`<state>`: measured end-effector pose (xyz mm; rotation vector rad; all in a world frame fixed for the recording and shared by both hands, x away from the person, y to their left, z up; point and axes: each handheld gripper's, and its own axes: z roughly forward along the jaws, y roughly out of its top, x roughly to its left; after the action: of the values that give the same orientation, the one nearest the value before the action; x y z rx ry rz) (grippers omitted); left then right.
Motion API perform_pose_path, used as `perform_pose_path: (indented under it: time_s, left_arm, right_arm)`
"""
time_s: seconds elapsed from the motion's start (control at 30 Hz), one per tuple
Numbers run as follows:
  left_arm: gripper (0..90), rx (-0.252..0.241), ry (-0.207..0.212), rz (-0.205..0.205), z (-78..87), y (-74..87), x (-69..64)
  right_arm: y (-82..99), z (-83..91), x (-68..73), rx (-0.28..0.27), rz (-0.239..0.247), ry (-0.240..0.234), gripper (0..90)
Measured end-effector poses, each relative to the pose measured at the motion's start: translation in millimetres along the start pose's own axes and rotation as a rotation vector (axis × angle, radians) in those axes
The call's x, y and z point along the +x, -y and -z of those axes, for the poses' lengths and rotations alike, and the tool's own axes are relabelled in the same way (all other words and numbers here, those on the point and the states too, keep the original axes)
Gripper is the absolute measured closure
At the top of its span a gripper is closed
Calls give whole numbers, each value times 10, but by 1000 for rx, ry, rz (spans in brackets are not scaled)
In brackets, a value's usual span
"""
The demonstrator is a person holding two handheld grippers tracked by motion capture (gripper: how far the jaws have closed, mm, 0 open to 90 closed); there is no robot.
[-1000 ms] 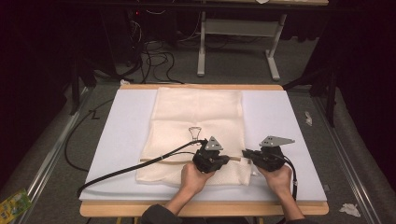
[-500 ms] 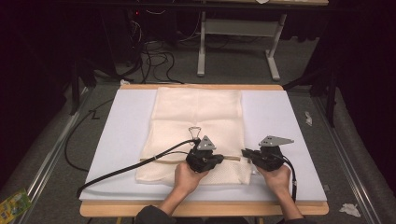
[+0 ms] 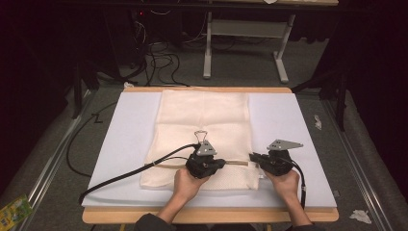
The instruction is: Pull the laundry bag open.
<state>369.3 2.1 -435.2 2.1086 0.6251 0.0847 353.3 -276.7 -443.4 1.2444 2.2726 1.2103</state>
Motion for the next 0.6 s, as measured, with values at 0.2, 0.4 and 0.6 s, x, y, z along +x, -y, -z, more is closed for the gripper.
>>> perform_pose_path:
  time_s: [0.2,0.4,0.6]
  left_arm:
    - [870,-4,6,7,4,18,14]
    - [870,-17,-5,7,58,12,23]
    - [870,-22,-12,19,133,55,68]
  right_arm:
    - [1,1,-1,2,3,3,884]
    - [-8,-5,5,5,19,10,884]
    - [2,0,-22,4,8,20,884]
